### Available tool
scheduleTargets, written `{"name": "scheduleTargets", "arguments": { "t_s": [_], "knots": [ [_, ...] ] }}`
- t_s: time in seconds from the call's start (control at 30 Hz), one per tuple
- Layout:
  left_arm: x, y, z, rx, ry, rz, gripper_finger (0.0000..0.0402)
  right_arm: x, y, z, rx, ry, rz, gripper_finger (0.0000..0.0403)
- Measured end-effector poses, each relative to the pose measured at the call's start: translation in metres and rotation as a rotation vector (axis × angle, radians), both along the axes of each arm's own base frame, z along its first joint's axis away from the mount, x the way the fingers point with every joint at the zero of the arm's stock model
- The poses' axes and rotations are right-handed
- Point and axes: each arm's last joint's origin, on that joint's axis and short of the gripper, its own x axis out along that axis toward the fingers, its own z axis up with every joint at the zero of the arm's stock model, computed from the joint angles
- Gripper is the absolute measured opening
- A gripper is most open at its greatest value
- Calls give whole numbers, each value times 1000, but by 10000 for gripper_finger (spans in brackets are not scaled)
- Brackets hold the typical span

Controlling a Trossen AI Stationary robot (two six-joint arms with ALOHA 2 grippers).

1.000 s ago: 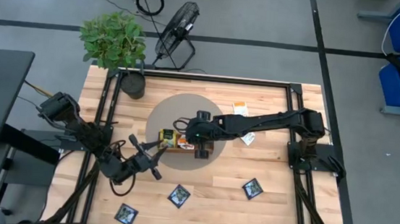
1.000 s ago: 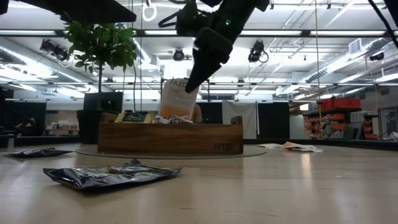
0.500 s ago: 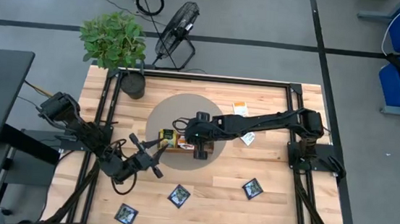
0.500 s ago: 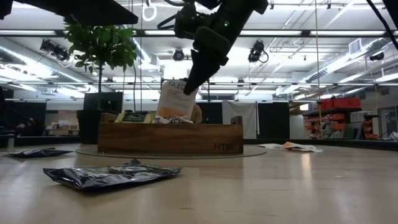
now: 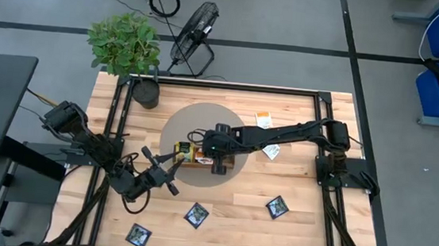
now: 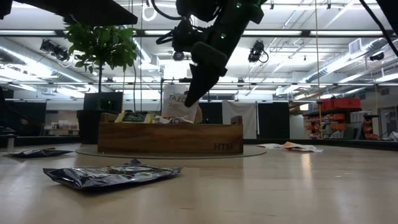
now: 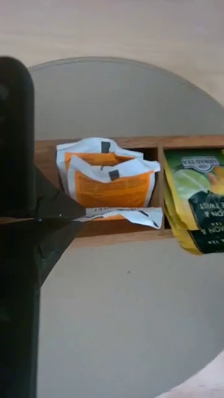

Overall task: Pick & Place Tea
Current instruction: Put the bottom orange tea bag into the wooden organizer

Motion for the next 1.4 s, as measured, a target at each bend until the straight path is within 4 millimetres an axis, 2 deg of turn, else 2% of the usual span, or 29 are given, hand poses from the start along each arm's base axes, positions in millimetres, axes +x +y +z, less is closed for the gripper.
{"name": "scheduleTargets", "arguments": {
  "t_s": [0.33,0.7,0.87,1.0,1.2,1.27,1.4],
  "knots": [
    [0,0,0,0,0,-1,129,0,2,0,64,3,20,10],
    [0,0,0,-1,0,-1,129,3,1,1,57,-35,-9,133],
    [0,0,0,-1,0,0,129,-1,0,3,43,-7,-16,167],
    [0,0,0,-1,0,0,129,-21,-3,25,-38,52,-50,172],
    [0,0,0,0,0,0,129,-73,-8,72,-97,105,-140,163],
    [0,0,0,-1,0,2,128,-94,-10,75,-83,113,-190,162],
    [0,0,0,-2,2,8,128,-146,-16,53,-53,155,-435,163]
  ]
}}
